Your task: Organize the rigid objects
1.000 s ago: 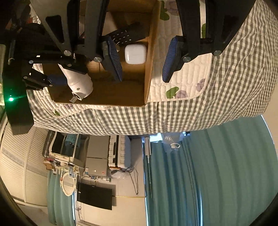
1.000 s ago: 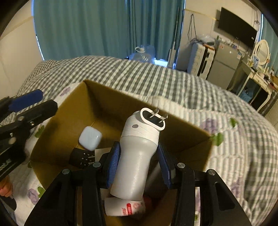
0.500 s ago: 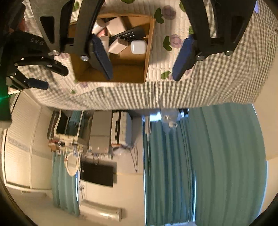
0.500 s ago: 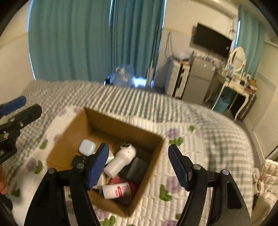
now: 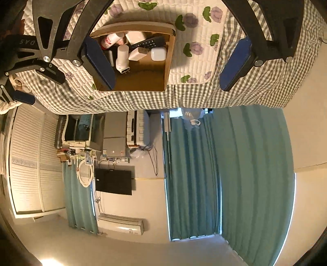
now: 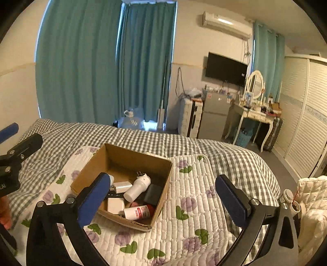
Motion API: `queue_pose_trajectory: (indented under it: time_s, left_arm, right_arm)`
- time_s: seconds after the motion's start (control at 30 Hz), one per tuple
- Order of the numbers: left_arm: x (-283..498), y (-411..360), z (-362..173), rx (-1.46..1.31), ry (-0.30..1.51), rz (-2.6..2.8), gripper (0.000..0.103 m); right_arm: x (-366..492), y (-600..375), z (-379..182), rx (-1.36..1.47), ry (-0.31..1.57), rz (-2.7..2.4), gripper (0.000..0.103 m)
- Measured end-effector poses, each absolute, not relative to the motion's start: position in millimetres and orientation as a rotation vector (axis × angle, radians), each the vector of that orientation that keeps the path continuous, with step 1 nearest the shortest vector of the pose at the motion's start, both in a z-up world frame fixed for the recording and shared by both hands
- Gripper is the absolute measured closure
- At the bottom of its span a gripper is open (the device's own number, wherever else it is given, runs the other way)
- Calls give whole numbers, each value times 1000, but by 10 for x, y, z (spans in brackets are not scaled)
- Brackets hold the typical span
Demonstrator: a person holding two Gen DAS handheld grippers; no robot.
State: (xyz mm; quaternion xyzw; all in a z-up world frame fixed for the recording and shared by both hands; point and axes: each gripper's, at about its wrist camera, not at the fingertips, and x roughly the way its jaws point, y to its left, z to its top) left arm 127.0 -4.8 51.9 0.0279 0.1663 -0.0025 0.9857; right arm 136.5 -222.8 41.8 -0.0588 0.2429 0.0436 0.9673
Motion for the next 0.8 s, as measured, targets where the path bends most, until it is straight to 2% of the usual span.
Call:
queue_pose_trajectory:
  time_s: [0.27, 0.8]
  left_arm:
    - [1308, 2, 175, 43, 351, -8, 0]
    - [1341, 131, -11, -3, 388, 2, 0]
  right_arm:
    - [1303, -2159, 57, -104, 419, 37, 0]
    - [1425, -2102, -162, -77, 491, 42, 0]
